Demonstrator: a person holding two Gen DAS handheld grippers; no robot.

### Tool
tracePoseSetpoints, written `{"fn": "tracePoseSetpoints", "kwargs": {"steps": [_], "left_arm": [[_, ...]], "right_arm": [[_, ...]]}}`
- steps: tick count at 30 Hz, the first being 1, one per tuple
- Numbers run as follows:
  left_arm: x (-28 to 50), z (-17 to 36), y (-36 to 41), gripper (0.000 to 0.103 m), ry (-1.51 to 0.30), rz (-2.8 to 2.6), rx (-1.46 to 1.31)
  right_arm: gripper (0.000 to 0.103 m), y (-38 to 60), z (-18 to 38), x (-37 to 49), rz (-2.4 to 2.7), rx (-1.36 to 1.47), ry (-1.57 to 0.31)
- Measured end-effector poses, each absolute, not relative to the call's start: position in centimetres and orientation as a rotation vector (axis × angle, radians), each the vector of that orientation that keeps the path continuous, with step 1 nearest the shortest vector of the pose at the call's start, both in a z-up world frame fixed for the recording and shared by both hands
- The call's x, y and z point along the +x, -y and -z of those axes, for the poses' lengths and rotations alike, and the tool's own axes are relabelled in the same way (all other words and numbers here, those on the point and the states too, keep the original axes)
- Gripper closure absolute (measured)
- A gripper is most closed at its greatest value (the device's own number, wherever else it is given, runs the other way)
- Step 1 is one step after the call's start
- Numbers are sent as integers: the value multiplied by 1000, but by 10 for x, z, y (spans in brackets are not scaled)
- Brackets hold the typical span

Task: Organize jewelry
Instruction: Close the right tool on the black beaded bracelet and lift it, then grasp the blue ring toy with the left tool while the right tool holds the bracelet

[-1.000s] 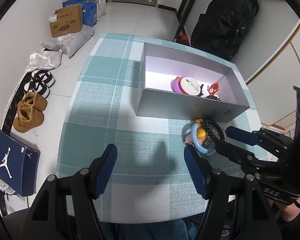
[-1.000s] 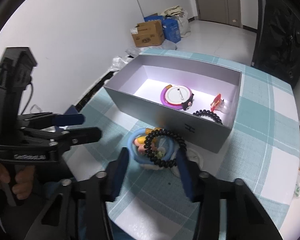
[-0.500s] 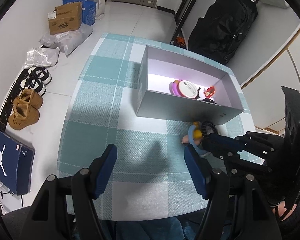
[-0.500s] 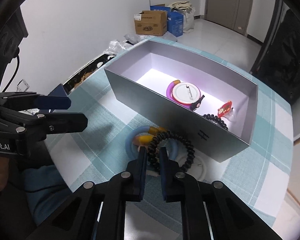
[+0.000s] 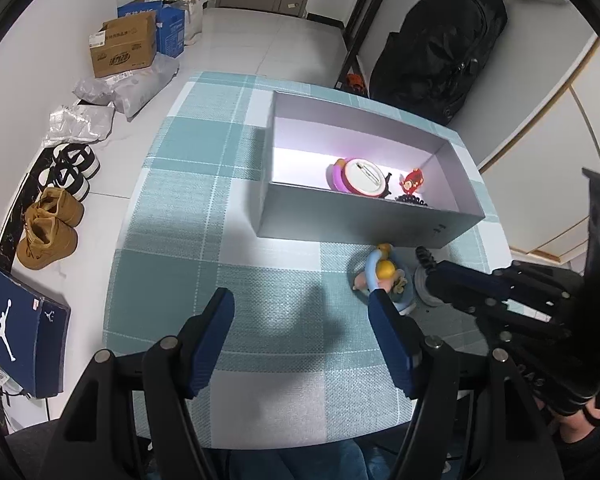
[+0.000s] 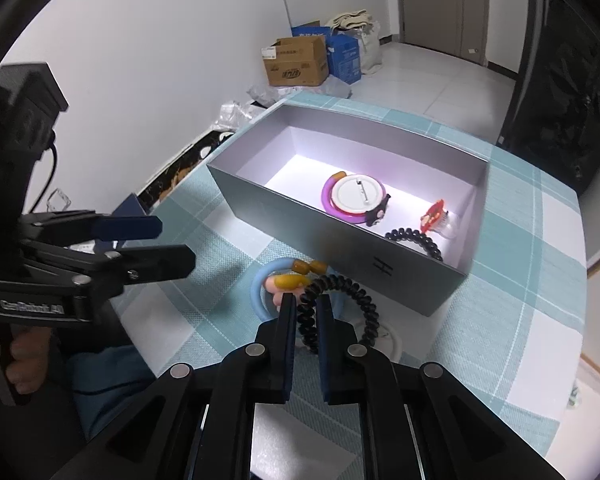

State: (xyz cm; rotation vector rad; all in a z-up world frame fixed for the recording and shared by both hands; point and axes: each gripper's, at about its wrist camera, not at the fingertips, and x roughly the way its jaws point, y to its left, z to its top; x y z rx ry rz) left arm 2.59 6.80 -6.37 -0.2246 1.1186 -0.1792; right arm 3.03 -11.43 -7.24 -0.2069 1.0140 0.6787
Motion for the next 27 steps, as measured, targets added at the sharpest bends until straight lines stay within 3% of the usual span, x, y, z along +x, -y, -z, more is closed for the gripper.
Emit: {"fn": "tracePoseSetpoints", "kwargs": {"steps": [27], "left_arm": [[22, 85, 10, 38, -1110, 213, 151]], "right_arm": [[94, 208, 36, 23, -609, 48, -951]]}}
